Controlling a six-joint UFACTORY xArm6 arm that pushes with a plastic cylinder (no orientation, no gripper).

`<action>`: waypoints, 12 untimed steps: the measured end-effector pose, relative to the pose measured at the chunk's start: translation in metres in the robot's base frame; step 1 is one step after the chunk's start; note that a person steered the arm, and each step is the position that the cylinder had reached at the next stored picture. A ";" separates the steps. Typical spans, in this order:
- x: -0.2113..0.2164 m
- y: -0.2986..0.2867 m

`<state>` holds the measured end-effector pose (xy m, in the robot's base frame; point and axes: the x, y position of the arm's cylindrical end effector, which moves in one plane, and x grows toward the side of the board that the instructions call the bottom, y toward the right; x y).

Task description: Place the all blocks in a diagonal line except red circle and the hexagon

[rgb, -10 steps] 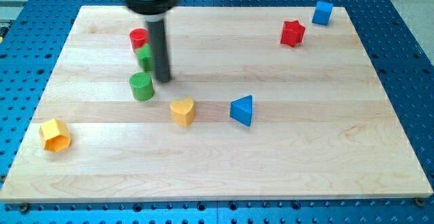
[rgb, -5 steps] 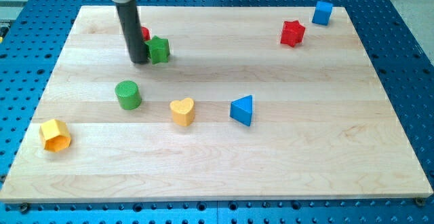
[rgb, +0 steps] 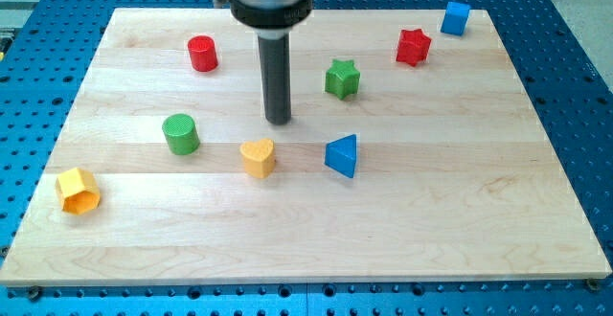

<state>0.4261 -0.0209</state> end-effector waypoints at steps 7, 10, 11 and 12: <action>0.074 0.056; 0.083 0.011; 0.076 -0.017; 0.051 -0.017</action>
<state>0.4769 -0.0383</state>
